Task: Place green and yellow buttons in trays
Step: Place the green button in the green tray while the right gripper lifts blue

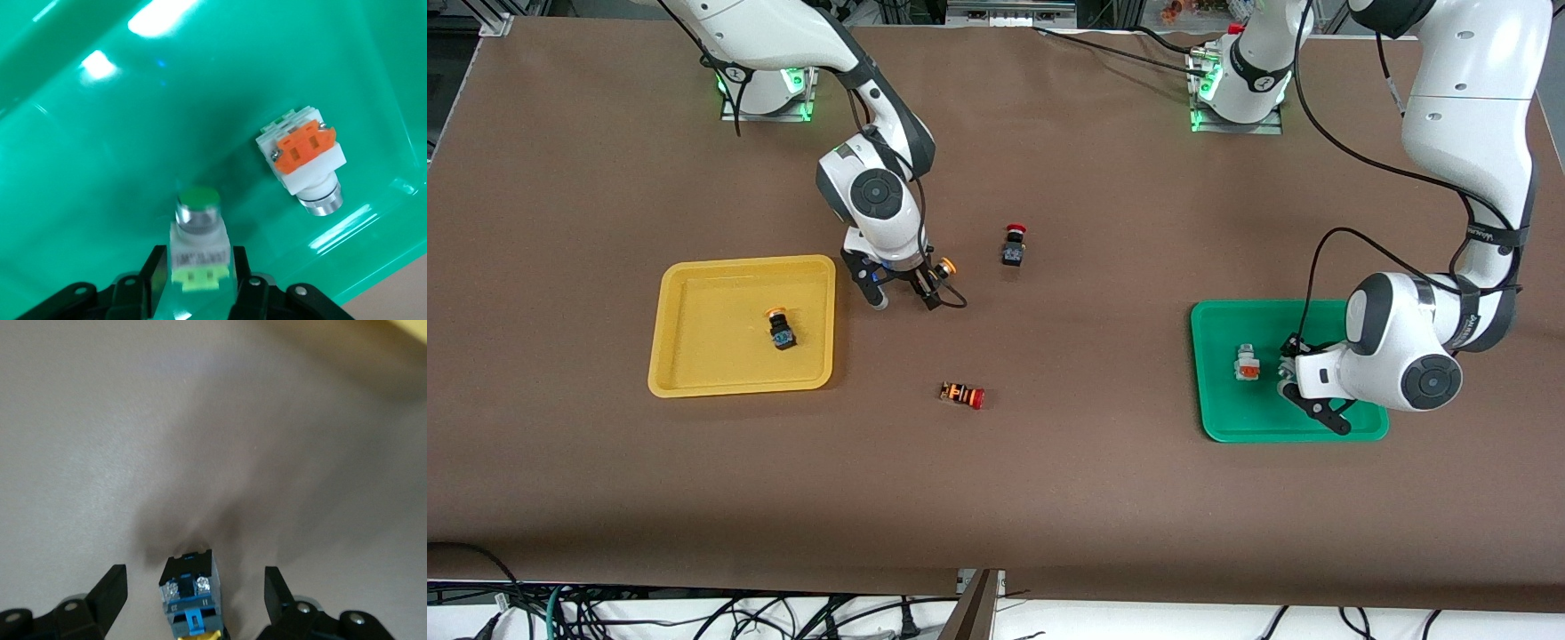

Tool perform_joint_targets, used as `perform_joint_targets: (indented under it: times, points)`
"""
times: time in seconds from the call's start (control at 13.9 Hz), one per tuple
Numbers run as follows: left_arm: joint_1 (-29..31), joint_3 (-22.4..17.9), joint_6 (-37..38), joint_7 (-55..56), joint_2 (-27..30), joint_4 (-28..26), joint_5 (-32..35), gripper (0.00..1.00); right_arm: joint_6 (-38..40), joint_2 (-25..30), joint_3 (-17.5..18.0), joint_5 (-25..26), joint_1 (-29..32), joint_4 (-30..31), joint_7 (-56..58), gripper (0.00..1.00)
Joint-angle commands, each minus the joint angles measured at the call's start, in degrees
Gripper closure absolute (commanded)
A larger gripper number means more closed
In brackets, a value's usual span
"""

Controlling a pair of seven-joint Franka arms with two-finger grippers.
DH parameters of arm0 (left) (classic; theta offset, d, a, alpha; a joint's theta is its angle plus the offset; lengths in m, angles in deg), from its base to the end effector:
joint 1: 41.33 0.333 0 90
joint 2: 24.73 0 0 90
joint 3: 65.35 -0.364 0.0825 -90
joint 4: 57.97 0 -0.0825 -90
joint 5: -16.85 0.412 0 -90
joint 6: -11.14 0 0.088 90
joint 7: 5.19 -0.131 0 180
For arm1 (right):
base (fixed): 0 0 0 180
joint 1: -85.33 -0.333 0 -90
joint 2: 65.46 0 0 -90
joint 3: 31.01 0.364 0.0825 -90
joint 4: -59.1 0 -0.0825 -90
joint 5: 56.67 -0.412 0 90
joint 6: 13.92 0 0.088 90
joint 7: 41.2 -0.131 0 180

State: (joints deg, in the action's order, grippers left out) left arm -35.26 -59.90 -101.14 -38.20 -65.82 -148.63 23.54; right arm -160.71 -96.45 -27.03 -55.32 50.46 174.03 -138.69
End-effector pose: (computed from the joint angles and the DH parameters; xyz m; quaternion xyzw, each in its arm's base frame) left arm 0.7033 0.0253 0.1891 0.9396 -0.2985 -0.1646 0.0322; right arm 0.5048 0.4055 0.1787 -0.8741 0.4855 0.0074 0.0120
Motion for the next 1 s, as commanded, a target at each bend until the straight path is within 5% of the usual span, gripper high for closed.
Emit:
perform_joint_targets:
  times: [0.0,0.22,0.5,0.57,0.79,0.93]
  points:
    - [0.7,1.0,2.0,-0.5,4.2,-0.8,1.1,0.00,-3.2,-1.3,-0.3,-0.7,-1.9,0.4,-2.9,0.07]
    - [-0.2,1.5,7.3,6.0,11.1,-0.3,0.4,0.00,-3.9,-1.4,-0.3,-0.7,-2.0,0.4,-2.9,0.16]
    - [-0.3,3.1,19.8,14.7,22.0,0.0,0.3,0.00,-5.5,-1.3,-0.3,-0.7,-1.9,0.2,-2.6,0.90]
    - [-0.3,4.3,22.7,18.2,24.4,1.1,0.3,0.00,-5.4,-1.1,-0.4,-0.7,-1.8,0.0,-2.1,1.00]
    - [-0.4,5.5,29.2,29.0,29.5,6.2,-0.3,0.00,-4.8,1.1,-0.9,-0.4,-1.5,-0.2,1.7,1.00]
    - [-4.3,1.7,26.8,33.2,36.1,3.7,-1.2,0.00,-0.1,3.4,-2.4,-0.4,-1.4,-0.7,8.2,1.00]
